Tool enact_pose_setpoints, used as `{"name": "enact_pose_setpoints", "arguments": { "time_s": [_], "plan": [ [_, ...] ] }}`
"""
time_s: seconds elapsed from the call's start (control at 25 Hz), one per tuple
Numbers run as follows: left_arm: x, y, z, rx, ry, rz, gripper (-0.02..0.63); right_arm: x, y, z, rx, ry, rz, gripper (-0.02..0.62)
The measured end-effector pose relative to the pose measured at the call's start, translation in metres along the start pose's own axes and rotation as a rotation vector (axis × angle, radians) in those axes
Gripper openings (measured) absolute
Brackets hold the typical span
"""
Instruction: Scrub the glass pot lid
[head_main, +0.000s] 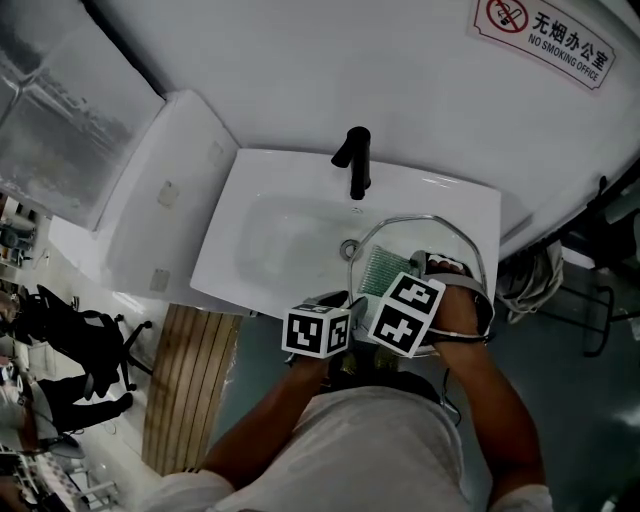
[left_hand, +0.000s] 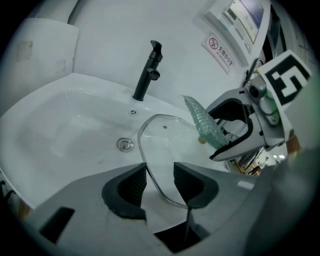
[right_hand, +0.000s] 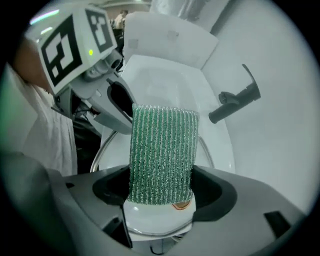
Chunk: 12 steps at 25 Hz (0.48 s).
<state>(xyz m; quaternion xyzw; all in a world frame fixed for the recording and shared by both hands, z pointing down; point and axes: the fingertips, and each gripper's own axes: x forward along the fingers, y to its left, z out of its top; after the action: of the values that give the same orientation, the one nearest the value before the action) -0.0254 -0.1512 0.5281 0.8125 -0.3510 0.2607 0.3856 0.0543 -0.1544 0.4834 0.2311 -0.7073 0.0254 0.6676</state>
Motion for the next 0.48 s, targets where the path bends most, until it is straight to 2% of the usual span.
{"name": "enact_pose_setpoints", "arguments": {
  "time_s": [0.16, 0.32, 0.48],
  "plan": [
    [0.0, 0.0, 0.0, -0.002, 0.001, 0.003, 0.183, -0.006, -0.013, -0.002, 0.168, -0.13, 0.128, 0.348],
    [0.0, 0.001, 0.0, -0.008, 0.001, -0.001, 0.183, -0.006, -0.037, -0.019, 0.324, -0.187, 0.192, 0.348],
    [0.001, 0.0, -0.001, -0.012, 0.002, 0.0, 0.183, -0.002, -0.054, -0.032, 0.487, -0.287, 0.312, 0.348]
  ]
}}
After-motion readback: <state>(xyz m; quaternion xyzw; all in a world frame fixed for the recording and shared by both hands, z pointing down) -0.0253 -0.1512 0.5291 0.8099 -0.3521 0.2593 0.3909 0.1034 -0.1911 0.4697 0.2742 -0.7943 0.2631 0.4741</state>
